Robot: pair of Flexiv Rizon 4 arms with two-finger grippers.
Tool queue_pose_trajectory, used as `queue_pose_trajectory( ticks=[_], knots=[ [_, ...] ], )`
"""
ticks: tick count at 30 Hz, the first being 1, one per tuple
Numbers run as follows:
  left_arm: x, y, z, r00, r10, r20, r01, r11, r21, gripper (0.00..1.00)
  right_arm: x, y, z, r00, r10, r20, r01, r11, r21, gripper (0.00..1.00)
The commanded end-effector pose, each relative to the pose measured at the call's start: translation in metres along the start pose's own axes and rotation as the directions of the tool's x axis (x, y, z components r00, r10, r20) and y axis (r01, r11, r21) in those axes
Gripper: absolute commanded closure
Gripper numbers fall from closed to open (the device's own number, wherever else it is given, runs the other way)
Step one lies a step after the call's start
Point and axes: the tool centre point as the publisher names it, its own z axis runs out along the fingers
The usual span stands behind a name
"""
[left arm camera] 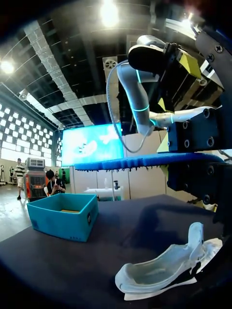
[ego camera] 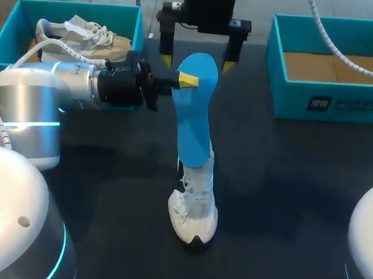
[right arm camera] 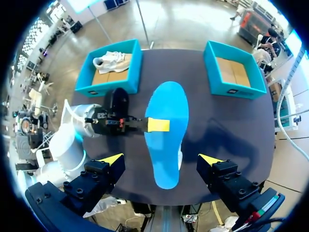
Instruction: Take the shoe out of the shoebox, open the shoe tongue, remove and reinsert the insole, then place the shoe into the shoebox
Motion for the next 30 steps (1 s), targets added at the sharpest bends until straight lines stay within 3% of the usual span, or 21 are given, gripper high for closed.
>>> queue_pose_trajectory(
  ticks=[1,9,13,21,30],
  knots=[
    [-0.001,0.000,0.000,1.000,0.001,0.000,-0.001,1.000,0.000,1.00,-0.019,0.001,0.003,0.995,0.002,-0.101,-0.002,1.000,0.000,0.00],
    [-0.001,0.000,0.000,1.000,0.001,0.000,-0.001,1.000,0.000,1.00,-0.038,0.001,0.003,0.974,0.015,-0.224,-0.011,1.000,0.019,0.00],
    [-0.001,0.000,0.000,1.000,0.001,0.000,-0.001,1.000,0.000,1.00,-0.045,0.002,0.005,0.974,0.020,-0.228,-0.012,0.999,0.037,0.00],
    [-0.001,0.000,0.000,1.000,0.001,0.000,-0.001,1.000,0.000,1.00,-0.068,0.005,0.008,0.924,0.040,-0.380,-0.025,0.999,0.045,0.00],
    [-0.001,0.000,0.000,1.000,0.001,0.000,-0.001,1.000,0.000,1.00,-0.089,0.007,0.015,0.875,0.061,-0.480,-0.032,0.997,0.069,0.00]
  ],
)
